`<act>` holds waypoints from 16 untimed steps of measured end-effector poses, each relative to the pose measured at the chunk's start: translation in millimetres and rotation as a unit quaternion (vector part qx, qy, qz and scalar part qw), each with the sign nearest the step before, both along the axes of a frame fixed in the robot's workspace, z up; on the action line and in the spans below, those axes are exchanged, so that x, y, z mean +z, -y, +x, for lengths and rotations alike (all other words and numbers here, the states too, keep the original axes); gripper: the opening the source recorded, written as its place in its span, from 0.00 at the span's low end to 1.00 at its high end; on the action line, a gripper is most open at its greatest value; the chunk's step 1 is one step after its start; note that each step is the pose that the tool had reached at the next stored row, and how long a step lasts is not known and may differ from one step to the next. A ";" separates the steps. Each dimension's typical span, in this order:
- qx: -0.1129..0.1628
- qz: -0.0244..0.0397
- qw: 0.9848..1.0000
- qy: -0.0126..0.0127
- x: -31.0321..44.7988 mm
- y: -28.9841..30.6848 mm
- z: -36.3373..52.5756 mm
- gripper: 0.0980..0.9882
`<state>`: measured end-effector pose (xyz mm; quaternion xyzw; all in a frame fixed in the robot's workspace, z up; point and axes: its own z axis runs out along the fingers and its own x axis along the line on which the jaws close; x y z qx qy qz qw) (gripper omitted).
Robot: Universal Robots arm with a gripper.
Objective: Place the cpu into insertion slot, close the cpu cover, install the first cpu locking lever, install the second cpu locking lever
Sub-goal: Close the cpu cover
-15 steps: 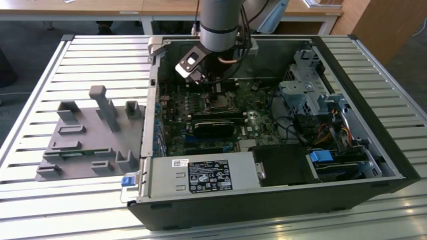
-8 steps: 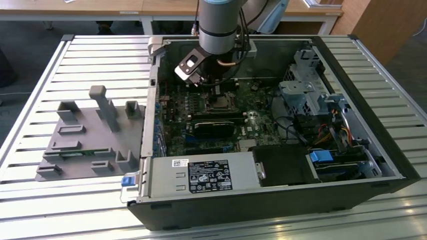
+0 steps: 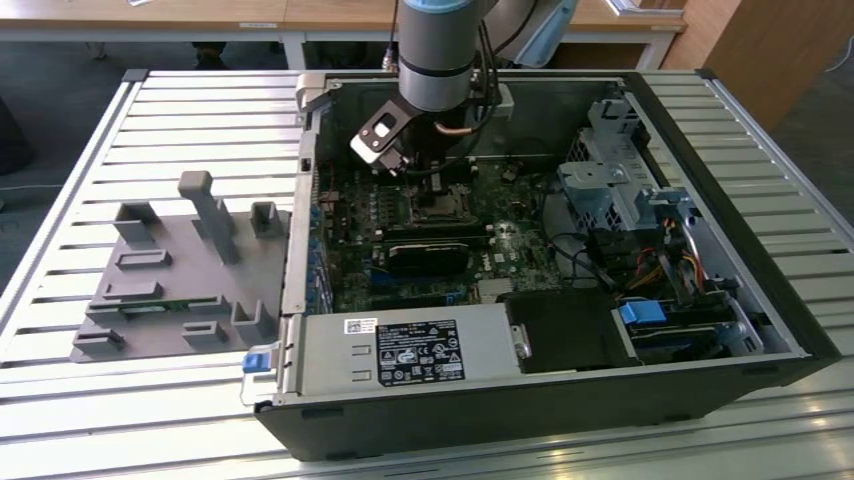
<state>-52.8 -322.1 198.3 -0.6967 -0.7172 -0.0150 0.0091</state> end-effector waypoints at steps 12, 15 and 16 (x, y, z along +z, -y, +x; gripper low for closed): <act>0.000 0.000 1.000 0.000 13.2 0.0 3.0 0.06; 0.000 0.000 1.000 0.000 13.1 0.1 17.2 0.06; 0.000 0.000 1.000 0.000 13.1 0.1 17.8 0.06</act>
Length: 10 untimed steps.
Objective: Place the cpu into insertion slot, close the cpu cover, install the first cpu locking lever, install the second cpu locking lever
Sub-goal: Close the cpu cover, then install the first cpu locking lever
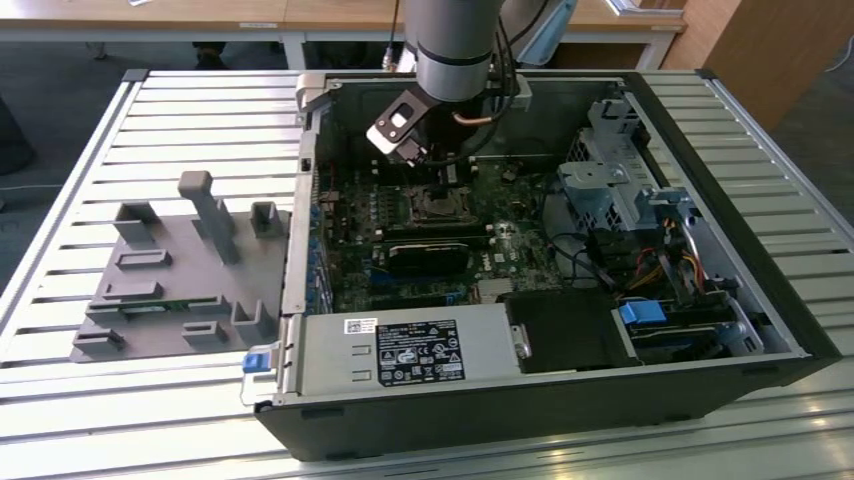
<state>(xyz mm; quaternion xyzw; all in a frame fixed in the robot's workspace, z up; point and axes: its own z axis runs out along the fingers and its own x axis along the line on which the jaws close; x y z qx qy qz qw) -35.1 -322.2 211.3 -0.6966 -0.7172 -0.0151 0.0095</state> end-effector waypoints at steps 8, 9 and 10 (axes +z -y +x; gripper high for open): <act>0.000 0.000 1.000 0.000 0.1 -0.1 0.5 0.06; 0.000 0.000 1.000 0.000 0.2 -0.1 0.5 0.06; 0.000 0.000 1.000 0.000 0.4 -0.1 0.5 0.06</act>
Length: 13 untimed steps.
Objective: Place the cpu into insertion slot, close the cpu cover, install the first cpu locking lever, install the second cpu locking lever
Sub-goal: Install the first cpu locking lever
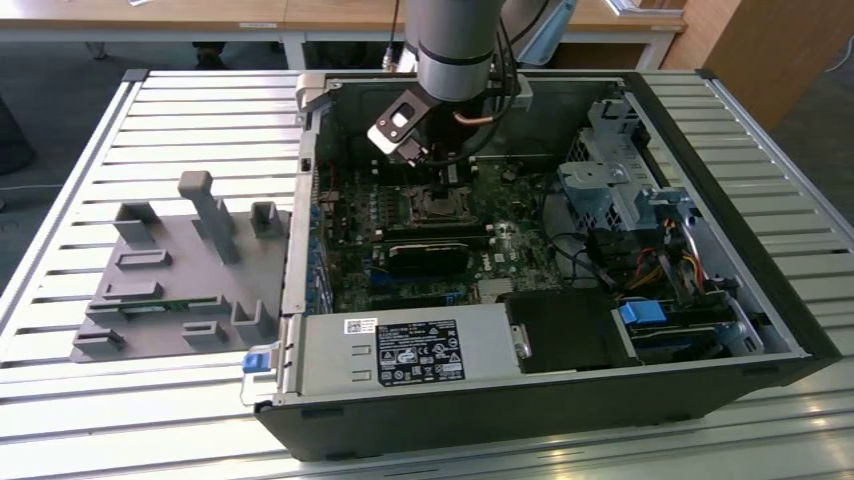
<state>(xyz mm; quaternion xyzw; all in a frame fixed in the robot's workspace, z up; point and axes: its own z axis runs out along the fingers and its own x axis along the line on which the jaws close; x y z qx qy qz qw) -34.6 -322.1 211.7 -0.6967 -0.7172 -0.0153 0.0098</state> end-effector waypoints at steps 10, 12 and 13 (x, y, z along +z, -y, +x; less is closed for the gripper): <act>0.000 0.000 1.000 0.000 7.9 0.0 0.0 0.06; 0.000 0.000 1.000 0.000 10.5 0.0 0.0 0.06; 0.000 0.000 1.000 0.000 11.9 0.0 0.0 0.06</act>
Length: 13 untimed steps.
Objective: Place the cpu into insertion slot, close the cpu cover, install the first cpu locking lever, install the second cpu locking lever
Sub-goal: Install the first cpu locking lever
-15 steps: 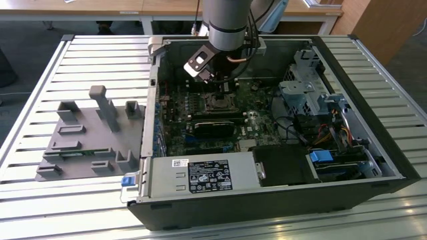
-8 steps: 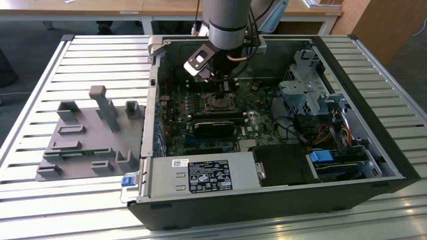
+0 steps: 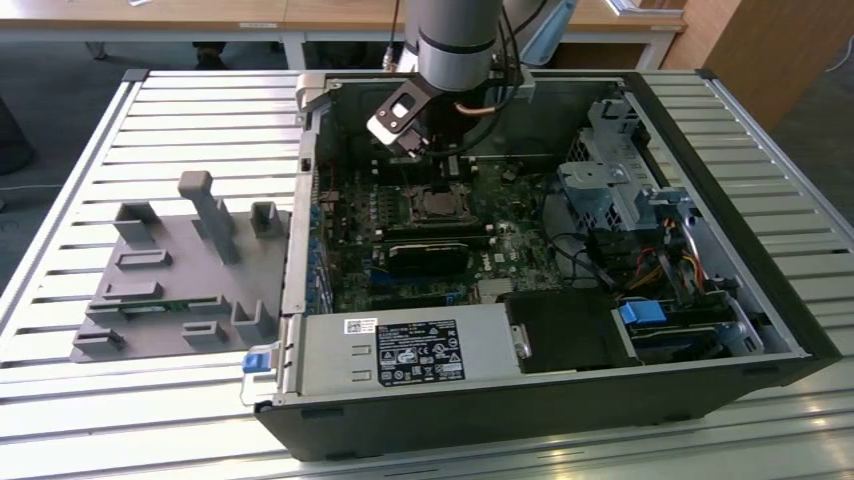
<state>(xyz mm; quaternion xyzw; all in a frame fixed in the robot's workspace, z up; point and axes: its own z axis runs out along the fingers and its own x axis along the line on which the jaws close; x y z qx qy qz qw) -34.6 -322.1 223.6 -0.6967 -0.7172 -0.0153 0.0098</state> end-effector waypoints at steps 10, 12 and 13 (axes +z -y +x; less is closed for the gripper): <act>0.000 0.000 1.000 0.000 20.4 0.0 0.0 0.06; 0.000 0.000 1.000 0.000 24.7 0.0 0.0 0.06; 0.000 0.000 1.000 0.000 27.0 0.0 0.0 0.06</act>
